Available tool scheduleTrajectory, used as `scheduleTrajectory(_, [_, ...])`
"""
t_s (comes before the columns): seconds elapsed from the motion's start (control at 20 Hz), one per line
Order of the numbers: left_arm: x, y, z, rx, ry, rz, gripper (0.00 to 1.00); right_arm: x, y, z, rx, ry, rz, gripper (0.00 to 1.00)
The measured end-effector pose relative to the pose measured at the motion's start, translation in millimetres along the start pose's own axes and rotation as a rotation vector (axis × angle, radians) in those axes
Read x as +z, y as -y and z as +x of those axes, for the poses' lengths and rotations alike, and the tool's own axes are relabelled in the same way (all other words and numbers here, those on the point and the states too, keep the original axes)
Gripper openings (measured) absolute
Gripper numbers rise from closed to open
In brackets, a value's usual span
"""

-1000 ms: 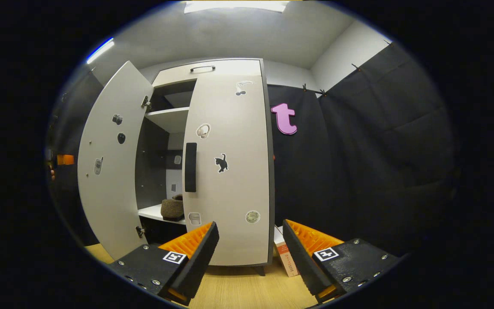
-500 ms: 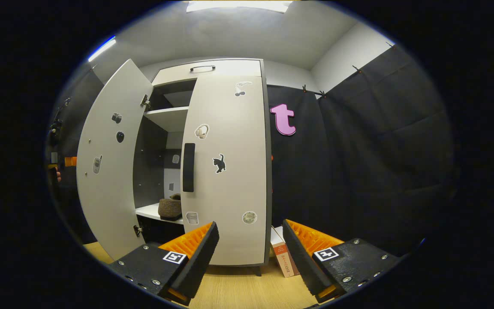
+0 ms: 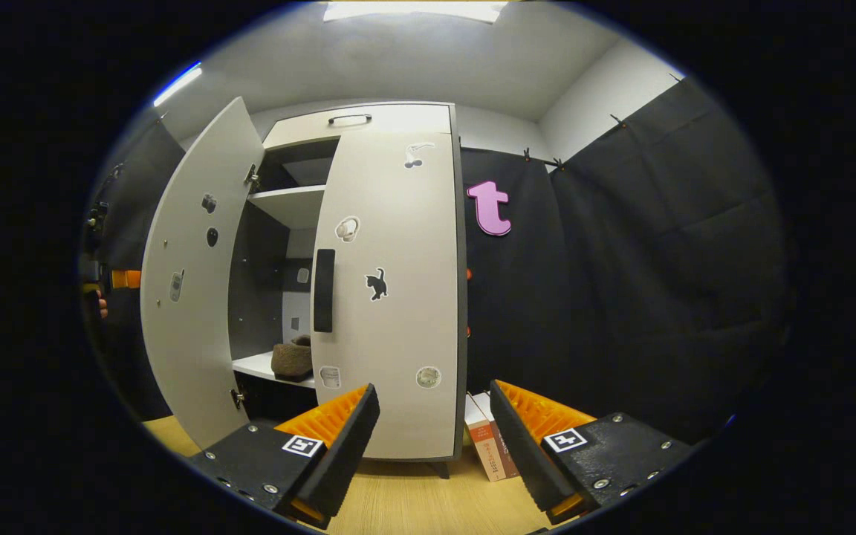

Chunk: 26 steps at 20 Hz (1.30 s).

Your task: Grab one shoe with the right hand and put it into the shoe cabinet, grab the other shoe with the left hand and put it into the shoe cabinet; then close the right door with the right hand and the left door with the left hand.

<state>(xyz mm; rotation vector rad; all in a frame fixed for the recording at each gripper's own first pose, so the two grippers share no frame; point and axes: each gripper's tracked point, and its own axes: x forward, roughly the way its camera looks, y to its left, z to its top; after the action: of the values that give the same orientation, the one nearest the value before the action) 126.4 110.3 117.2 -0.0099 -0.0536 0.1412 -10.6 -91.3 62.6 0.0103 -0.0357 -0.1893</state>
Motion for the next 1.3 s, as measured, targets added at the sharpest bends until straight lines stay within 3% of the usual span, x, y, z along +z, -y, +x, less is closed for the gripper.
scheduleTrajectory(0.25, [13, 30, 4, -0.047, 0.036, -0.005, 0.96, -4, 3, -4, -0.004, -0.018, 0.002, 0.92])
scheduleTrajectory(0.5, [2, 67, 12, -0.153, 0.007, -0.044, 0.95, -2, 5, -7, -0.008, -0.019, -0.008, 0.92])
scheduleTrajectory(0.6, [5, 71, 10, -0.163, 0.023, -0.078, 0.99, -1, 6, -8, -0.012, -0.016, -0.011, 0.93])
scheduleTrajectory(0.8, [5, 73, 17, -0.153, 0.027, -0.144, 0.96, 1, 16, -16, -0.038, -0.018, -0.021, 0.93])
scheduleTrajectory(0.9, [3, 90, 21, -0.193, 0.007, -0.178, 0.96, 1, 16, -15, -0.037, -0.026, -0.010, 0.92])
scheduleTrajectory(1.3, [-20, 139, 30, -0.298, -0.051, -0.127, 0.96, 3, 16, -19, -0.038, -0.024, -0.028, 0.93])
